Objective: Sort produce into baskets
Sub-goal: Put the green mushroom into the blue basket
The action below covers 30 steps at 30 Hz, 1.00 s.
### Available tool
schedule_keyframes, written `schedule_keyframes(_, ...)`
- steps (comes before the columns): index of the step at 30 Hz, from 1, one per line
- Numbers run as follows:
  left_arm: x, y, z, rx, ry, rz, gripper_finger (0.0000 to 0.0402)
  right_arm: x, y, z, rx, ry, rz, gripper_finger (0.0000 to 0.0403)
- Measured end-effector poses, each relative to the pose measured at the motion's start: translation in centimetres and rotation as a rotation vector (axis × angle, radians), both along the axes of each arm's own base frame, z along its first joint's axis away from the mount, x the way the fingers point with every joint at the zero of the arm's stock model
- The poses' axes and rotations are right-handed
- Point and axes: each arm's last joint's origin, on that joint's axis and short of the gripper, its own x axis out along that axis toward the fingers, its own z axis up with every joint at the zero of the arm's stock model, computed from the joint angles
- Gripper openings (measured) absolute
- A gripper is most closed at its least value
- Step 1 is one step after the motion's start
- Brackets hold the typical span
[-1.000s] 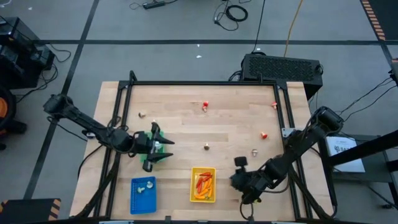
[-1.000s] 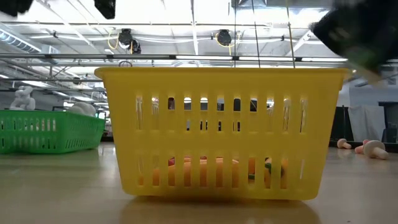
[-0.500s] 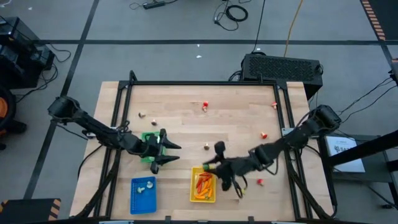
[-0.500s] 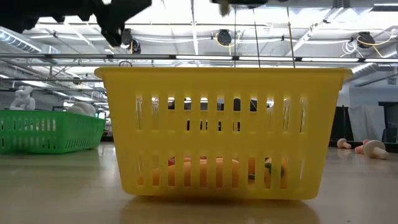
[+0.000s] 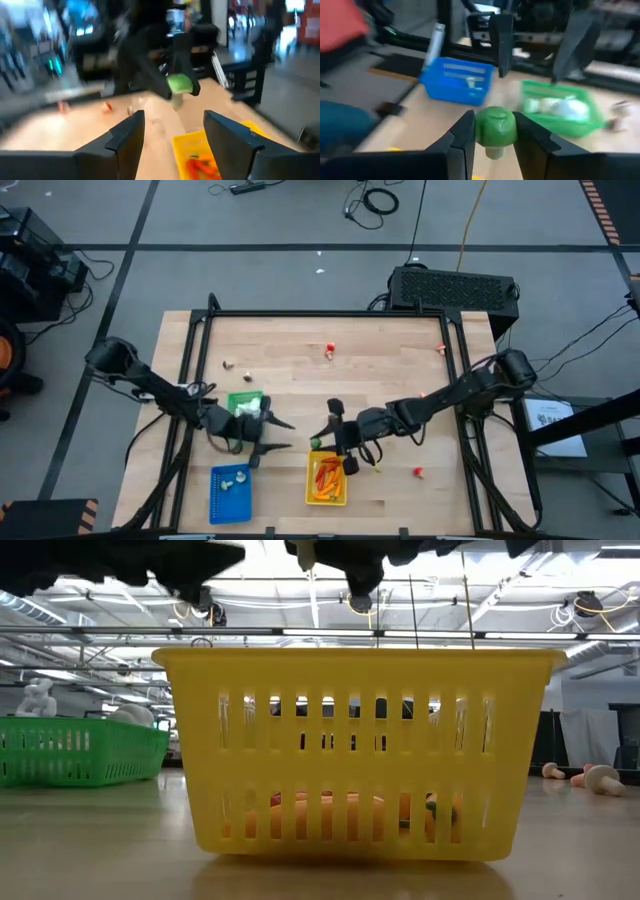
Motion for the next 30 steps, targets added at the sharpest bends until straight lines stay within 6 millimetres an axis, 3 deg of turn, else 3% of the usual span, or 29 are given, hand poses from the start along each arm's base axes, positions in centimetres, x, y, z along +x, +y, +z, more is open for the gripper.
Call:
schedule_keyframes(7, 1.4, -2.7, 1.0, 0.517, -0.116, -0.061, 0.0212, 0.5, -0.9, -0.5, 0.256, 0.076, -0.040, 0.0100)
schedule_keyframes(13, 2.8, -3.6, 1.7, 0.700, -0.079, 0.064, 0.0212, 0.9, -1.9, 0.0, 0.425, 0.061, -0.092, 0.0100)
schedule_keyframes(30, 3.4, -3.7, 1.9, 0.781, 0.012, 0.113, 0.0212, 1.2, -2.4, 0.4, 0.497, 0.039, -0.076, 0.0100)
